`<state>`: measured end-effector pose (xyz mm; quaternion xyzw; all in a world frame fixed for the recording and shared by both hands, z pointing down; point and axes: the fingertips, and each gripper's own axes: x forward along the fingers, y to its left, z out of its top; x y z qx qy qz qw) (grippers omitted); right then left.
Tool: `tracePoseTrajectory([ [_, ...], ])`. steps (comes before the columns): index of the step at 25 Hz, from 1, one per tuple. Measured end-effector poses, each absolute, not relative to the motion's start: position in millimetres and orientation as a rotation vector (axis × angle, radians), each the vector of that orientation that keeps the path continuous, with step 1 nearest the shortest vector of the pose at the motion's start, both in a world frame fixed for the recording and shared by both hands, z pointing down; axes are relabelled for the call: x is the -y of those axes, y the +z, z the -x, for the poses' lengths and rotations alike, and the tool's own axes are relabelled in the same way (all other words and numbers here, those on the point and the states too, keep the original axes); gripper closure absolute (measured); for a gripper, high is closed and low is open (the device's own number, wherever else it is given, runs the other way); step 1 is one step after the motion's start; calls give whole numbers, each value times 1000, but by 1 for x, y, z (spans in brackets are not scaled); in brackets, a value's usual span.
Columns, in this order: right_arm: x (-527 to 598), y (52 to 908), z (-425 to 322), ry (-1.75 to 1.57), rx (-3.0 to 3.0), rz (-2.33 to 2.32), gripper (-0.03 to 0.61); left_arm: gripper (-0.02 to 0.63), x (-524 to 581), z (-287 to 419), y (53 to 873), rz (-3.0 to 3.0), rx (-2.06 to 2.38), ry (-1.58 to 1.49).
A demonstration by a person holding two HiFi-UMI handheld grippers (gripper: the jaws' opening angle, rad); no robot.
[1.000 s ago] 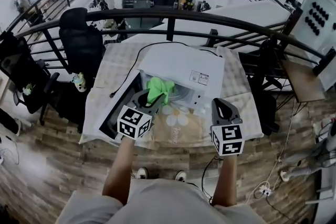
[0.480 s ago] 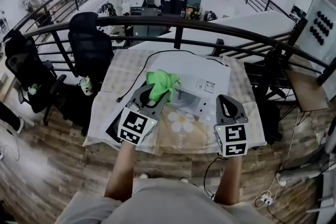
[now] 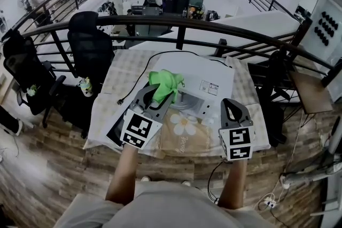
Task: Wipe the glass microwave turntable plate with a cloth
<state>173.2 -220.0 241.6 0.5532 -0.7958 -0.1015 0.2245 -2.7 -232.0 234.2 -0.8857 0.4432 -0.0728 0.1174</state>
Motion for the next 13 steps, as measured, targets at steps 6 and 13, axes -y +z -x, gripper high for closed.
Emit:
tracePoseTrajectory([
  [6, 221, 241, -170, -294, 2190, -1521, 566, 483, 232, -1, 237, 2597, -1277, -232],
  [13, 226, 243, -167, -293, 2201, -1524, 566, 483, 236, 4, 230, 2583, -1283, -217],
])
